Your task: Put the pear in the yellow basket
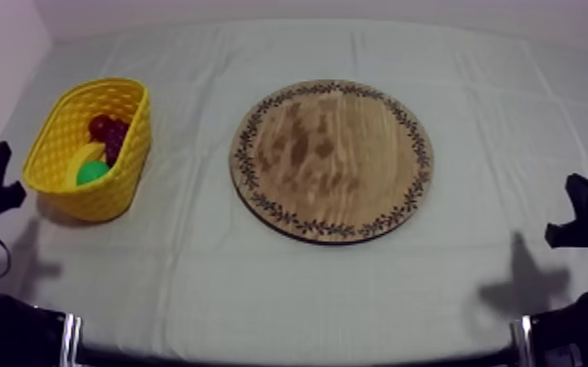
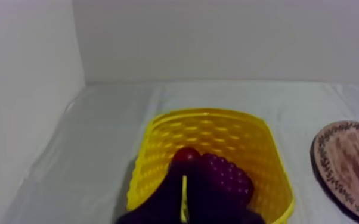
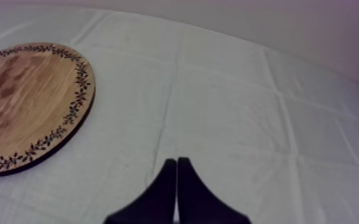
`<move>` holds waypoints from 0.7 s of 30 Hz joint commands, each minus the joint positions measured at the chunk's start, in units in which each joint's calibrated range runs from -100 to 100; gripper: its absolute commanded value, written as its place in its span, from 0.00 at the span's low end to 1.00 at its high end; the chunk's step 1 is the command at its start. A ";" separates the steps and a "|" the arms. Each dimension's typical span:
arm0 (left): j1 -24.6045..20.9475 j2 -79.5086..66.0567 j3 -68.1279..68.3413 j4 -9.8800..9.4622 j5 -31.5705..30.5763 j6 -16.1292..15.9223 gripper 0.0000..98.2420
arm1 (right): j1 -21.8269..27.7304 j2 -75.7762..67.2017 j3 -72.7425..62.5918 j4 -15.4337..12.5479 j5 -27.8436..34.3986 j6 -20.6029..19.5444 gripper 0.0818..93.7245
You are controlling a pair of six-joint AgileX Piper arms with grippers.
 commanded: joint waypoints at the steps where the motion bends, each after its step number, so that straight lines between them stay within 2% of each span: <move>1: -0.11 -2.25 2.80 0.13 -0.12 -0.40 0.00 | 0.01 -0.05 0.05 0.02 -0.01 0.01 0.00; 6: -0.35 -5.42 5.25 3.49 0.33 -3.95 0.00 | 0.01 -0.05 0.05 0.02 -0.01 0.01 0.00; 11: -0.55 -7.68 5.79 5.99 2.98 -6.71 0.00 | 0.00 -0.05 0.05 0.02 -0.01 0.01 0.00; 15: -0.61 -8.11 5.88 6.78 4.62 -8.08 0.00 | 0.01 -0.05 0.05 0.02 -0.01 0.01 0.00; 21: 0.23 -8.44 5.90 6.70 5.47 -9.83 0.00 | -0.04 -0.05 0.05 0.02 -0.01 0.01 0.00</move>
